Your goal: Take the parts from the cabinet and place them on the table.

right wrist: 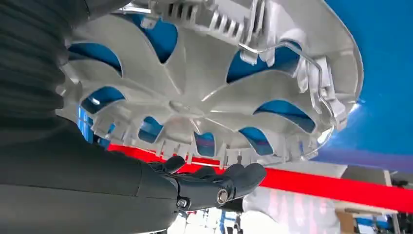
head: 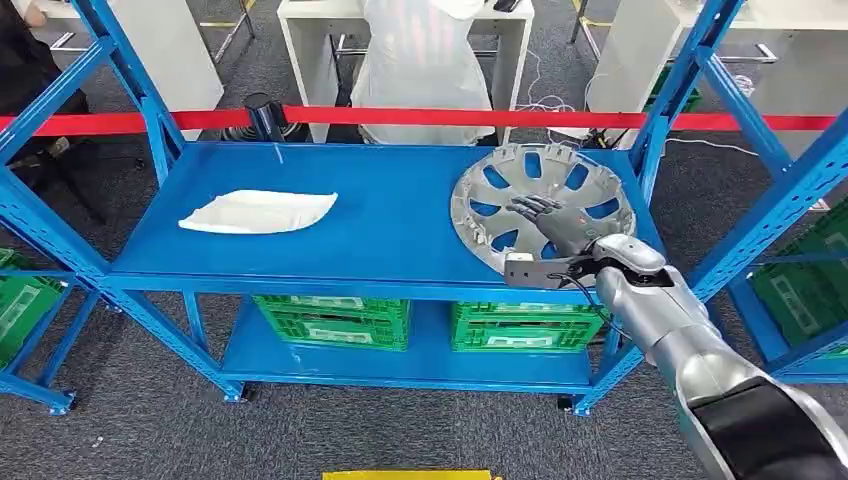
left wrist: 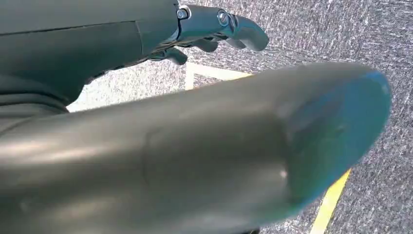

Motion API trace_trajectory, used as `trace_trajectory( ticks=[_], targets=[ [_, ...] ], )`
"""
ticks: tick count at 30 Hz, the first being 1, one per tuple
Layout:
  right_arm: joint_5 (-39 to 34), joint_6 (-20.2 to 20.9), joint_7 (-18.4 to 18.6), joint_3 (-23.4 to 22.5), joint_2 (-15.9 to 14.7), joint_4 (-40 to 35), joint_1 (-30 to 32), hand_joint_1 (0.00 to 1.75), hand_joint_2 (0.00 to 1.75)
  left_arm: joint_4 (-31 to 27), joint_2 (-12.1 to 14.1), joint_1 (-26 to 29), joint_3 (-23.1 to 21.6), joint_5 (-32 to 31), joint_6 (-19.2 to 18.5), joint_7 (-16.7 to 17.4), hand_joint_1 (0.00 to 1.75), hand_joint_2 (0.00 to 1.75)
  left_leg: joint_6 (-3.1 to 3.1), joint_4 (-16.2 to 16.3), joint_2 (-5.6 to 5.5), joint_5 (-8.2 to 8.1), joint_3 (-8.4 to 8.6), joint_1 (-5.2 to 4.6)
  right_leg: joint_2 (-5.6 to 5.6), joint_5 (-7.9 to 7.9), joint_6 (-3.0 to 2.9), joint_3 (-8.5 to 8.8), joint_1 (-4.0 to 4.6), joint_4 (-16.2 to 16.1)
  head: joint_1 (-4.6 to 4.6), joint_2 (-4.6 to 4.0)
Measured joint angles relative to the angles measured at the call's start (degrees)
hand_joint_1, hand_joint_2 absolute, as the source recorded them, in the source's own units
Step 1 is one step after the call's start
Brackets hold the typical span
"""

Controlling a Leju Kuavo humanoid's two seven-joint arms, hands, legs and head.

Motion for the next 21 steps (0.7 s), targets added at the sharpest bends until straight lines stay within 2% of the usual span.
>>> trace_trajectory(
  ticks=[5,8,12,21],
  targets=[
    [-2.19,0.22,-0.24,0.72,1.12,2.91,-0.39,0.00,1.75,-0.13,0.15,-0.26,0.02,-0.11,1.07,-0.31,0.00,0.00,0.00,0.00,0.02,0.00,0.03,0.00,0.01,0.00,0.00,0.01,0.00,0.00,0.02,0.00],
    [-3.30,-1.86,1.25,0.76,1.73,3.85,0.87,0.00,1.75,-0.20,0.68,-0.42,0.22,-0.13,1.31,-0.13,0.00,0.00,0.00,0.00,-0.02,0.00,0.06,0.01,0.00,0.00,0.00,0.02,0.00,-0.02,0.00,-0.02],
    [-5.57,-4.55,1.92,0.68,1.01,3.50,4.97,0.00,1.75,-0.17,1.35,-0.36,0.24,-1.22,1.31,1.70,0.00,0.00,0.00,0.00,-0.05,-0.01,0.05,0.02,-0.04,-0.01,0.00,0.06,0.01,-0.06,0.00,0.00],
    [-8.56,-4.66,1.71,-0.61,0.72,2.16,8.30,0.00,1.75,-0.20,1.62,-0.42,0.24,-2.58,1.73,1.81,0.00,0.00,0.07,0.00,0.13,-0.06,0.16,0.02,0.11,0.00,0.02,0.14,0.01,-0.09,0.00,-0.02]
  ],
)
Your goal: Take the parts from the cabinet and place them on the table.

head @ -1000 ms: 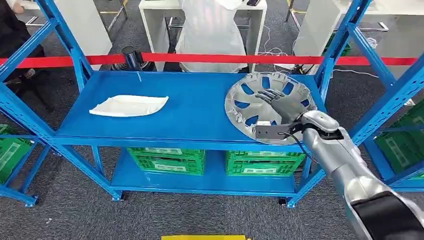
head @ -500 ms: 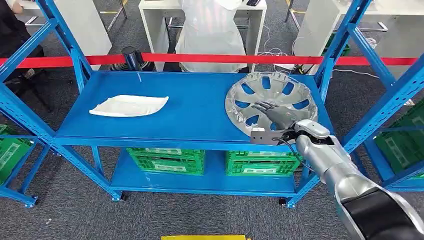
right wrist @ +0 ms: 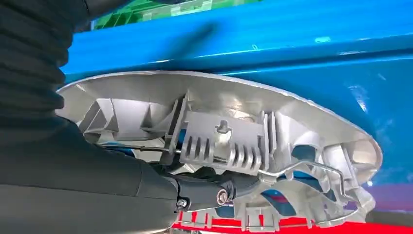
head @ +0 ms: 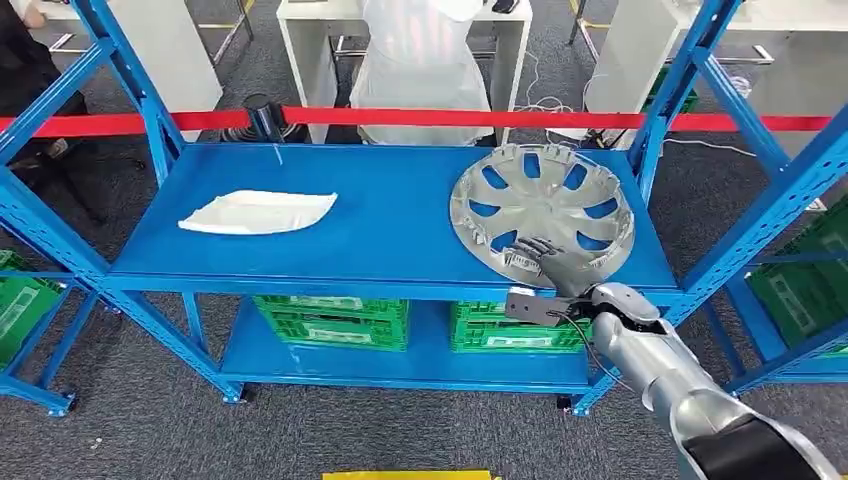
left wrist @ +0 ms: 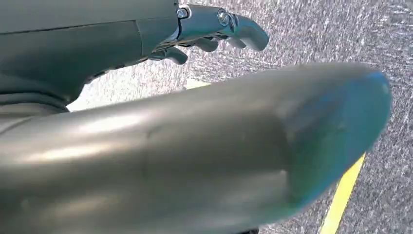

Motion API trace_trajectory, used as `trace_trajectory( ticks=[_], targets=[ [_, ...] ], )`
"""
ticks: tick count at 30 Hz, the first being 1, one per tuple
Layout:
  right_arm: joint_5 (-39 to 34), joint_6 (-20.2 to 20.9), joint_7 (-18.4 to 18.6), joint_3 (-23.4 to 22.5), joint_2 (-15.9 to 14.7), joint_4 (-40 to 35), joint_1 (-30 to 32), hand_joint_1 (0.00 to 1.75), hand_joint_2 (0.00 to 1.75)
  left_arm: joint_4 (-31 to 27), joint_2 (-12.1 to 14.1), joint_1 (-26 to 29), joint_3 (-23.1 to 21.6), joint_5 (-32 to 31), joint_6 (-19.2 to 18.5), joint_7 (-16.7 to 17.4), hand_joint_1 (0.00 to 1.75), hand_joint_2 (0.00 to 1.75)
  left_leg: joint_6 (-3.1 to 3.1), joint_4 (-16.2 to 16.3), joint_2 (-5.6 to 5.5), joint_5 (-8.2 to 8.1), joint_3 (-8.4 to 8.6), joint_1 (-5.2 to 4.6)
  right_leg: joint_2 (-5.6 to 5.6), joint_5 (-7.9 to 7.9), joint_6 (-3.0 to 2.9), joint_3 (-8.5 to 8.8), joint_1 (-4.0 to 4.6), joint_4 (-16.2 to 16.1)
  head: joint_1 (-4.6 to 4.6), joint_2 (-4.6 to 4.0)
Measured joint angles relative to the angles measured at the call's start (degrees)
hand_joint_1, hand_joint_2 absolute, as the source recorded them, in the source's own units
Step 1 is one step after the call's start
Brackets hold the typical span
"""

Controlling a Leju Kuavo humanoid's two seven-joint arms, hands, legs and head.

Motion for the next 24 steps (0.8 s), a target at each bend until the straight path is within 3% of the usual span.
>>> trace_trajectory(
  ticks=[15,16,17,18,24],
  targets=[
    [-0.81,-1.11,0.52,-2.97,0.39,-1.57,2.73,0.00,1.75,-0.07,1.07,-0.53,-0.07,-1.03,-0.30,-0.28,0.00,0.00,0.01,0.00,-0.02,0.00,0.27,0.00,-0.01,0.00,0.01,0.34,0.00,-0.05,0.00,0.02],
    [-0.77,-1.46,0.83,-3.04,0.44,-1.75,2.94,0.28,1.75,-0.07,1.07,-0.42,-0.07,-0.99,-0.44,-0.37,0.00,0.00,0.01,0.00,-0.03,0.00,0.27,0.00,-0.01,0.00,0.01,0.35,0.00,-0.06,0.00,0.02],
    [-0.48,-1.81,1.22,-3.06,0.48,-1.97,3.10,0.28,1.75,-0.07,1.07,-0.29,-0.07,-0.90,-0.46,-0.37,0.00,0.00,0.01,0.00,-0.02,0.00,0.27,0.00,-0.01,0.00,0.00,0.34,0.00,-0.06,0.00,0.00],
    [-0.27,-2.14,1.57,-3.08,0.53,-2.10,3.21,1.75,1.75,-0.07,1.07,-0.16,-0.07,-0.72,-0.44,-0.37,0.00,0.00,0.01,0.00,-0.02,-0.01,0.27,0.00,0.00,0.00,0.01,0.34,0.00,-0.07,0.00,0.02],
    [1.96,-2.34,4.17,-3.15,0.61,-3.30,3.64,1.75,1.75,-0.04,1.07,0.54,-0.06,-0.26,-0.37,-0.96,0.00,0.00,0.05,0.00,-0.04,-0.03,0.27,0.00,-0.01,-0.03,0.04,0.35,0.00,-0.10,0.00,0.00]
  ],
)
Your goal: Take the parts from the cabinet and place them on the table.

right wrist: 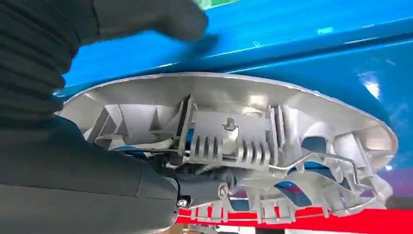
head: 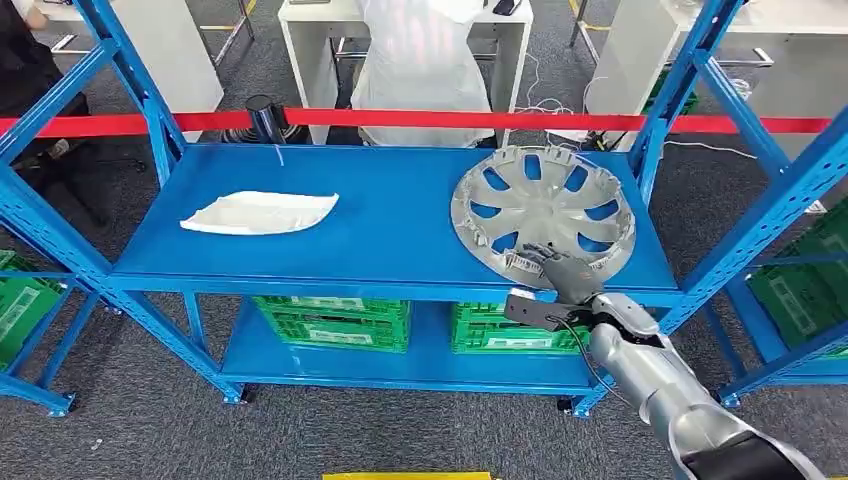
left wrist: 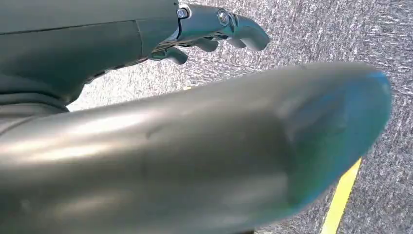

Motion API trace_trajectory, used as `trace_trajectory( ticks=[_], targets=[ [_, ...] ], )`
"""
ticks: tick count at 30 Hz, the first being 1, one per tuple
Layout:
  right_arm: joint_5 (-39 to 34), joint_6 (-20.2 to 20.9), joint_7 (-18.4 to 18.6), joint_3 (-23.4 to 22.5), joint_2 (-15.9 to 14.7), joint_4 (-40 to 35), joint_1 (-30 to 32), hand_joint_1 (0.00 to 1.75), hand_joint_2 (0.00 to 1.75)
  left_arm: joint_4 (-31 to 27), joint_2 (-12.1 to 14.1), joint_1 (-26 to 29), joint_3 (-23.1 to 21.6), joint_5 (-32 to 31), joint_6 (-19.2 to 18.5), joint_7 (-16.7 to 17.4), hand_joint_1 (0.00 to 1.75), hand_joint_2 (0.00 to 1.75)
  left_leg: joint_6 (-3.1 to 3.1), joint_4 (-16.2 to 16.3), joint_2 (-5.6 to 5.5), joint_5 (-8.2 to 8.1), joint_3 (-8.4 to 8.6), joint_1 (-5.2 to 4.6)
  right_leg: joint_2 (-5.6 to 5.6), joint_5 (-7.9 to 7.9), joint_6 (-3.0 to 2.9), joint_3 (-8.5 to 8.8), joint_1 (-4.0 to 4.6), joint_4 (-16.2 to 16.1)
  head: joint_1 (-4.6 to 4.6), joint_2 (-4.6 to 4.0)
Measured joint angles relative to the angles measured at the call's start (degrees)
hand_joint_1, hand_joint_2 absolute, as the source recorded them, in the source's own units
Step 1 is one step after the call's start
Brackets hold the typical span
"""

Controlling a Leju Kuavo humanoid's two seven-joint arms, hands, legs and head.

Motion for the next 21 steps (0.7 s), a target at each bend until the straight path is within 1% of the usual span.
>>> trace_trajectory(
  ticks=[7,21],
  targets=[
    [0.85,0.05,0.11,-1.05,0.02,-1.11,0.90,1.75,1.75,0.04,0.00,0.62,0.02,0.11,0.26,-0.44,0.00,0.00,0.01,0.00,0.01,-0.01,0.01,0.00,0.00,0.00,0.01,-0.02,0.00,-0.05,0.00,0.00],
    [1.09,-0.09,-0.17,-2.93,0.26,-2.58,2.63,1.75,1.75,0.09,-0.15,0.68,-0.02,-2.25,0.26,-0.20,0.00,0.00,0.02,0.00,-0.02,-0.01,0.10,0.00,-0.02,-0.01,0.02,0.07,0.00,-0.08,0.00,0.02]
  ],
)
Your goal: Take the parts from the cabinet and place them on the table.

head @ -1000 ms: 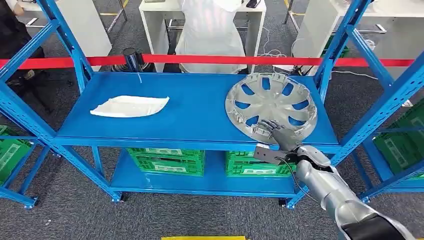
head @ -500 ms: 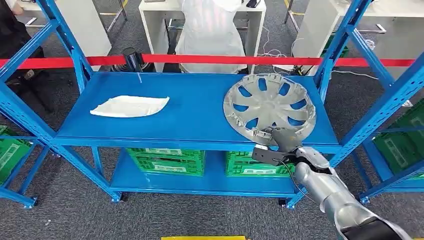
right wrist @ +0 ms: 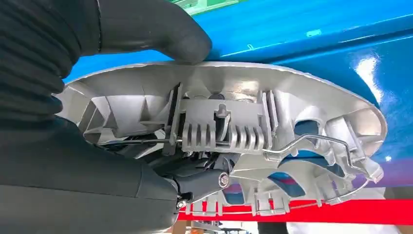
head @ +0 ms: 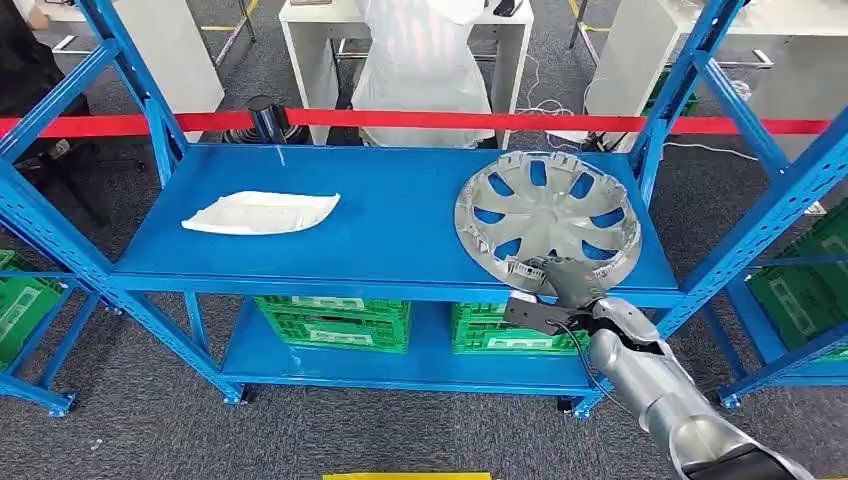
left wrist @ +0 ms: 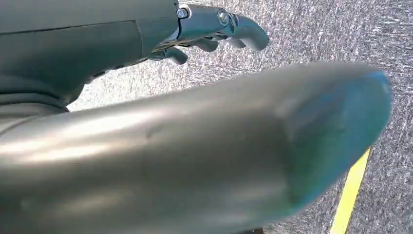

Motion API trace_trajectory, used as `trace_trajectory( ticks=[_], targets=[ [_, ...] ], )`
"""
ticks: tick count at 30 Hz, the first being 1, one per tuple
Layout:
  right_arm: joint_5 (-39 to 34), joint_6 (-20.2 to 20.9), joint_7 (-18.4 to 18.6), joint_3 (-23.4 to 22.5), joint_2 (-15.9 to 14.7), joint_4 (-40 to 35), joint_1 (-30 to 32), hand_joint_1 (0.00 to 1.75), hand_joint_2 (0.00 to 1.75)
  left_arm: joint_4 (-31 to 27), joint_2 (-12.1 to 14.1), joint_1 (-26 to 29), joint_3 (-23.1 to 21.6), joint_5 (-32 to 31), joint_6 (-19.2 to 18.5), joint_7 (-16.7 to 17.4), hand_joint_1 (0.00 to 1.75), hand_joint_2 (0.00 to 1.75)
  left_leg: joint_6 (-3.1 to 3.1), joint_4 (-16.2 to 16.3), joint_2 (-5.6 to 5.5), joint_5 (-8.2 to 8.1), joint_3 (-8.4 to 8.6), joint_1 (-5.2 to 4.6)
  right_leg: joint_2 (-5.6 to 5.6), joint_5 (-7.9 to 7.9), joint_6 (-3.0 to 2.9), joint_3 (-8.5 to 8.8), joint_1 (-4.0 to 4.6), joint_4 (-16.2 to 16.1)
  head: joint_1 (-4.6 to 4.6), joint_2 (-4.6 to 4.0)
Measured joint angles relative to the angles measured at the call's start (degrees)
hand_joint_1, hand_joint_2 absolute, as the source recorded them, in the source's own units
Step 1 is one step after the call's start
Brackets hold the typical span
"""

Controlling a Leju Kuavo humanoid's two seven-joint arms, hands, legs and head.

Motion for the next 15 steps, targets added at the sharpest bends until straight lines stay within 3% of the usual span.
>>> trace_trajectory(
  ticks=[6,7,12,15],
  targets=[
    [0.59,-1.90,-0.35,-1.27,0.13,-1.05,1.42,1.75,1.75,0.00,-0.02,-0.01,-1.64,-3.02,3.98,-2.63,0.00,0.00,0.00,0.00,-0.02,0.00,0.03,0.00,-0.03,0.00,0.00,0.04,0.00,-0.01,0.00,0.00],
    [0.94,-2.52,-0.33,-1.51,0.13,-1.58,1.93,1.75,1.75,0.00,-0.02,-0.03,-1.99,-3.52,5.01,-3.41,0.00,1.75,0.00,0.00,-0.02,0.00,0.03,0.00,-0.03,0.00,0.00,0.04,0.00,-0.02,0.00,-0.02],
    [7.67,-7.76,3.39,-2.93,0.04,-7.94,6.74,1.75,1.75,-0.02,-0.13,-0.26,-3.54,-6.18,10.44,-7.36,0.00,1.75,0.01,0.00,-0.04,-0.01,0.00,0.00,-0.04,0.00,0.01,0.04,0.00,-0.03,0.00,0.00],
    [7.83,-8.22,3.76,-4.98,0.09,-18.12,13.07,1.75,1.75,-0.04,-0.13,-0.43,-5.15,-8.91,13.15,-9.55,0.00,1.75,0.01,0.00,-0.22,-0.01,-0.21,-0.02,-0.23,-0.05,0.07,-0.03,-0.01,-0.03,0.02,0.00]
  ],
)
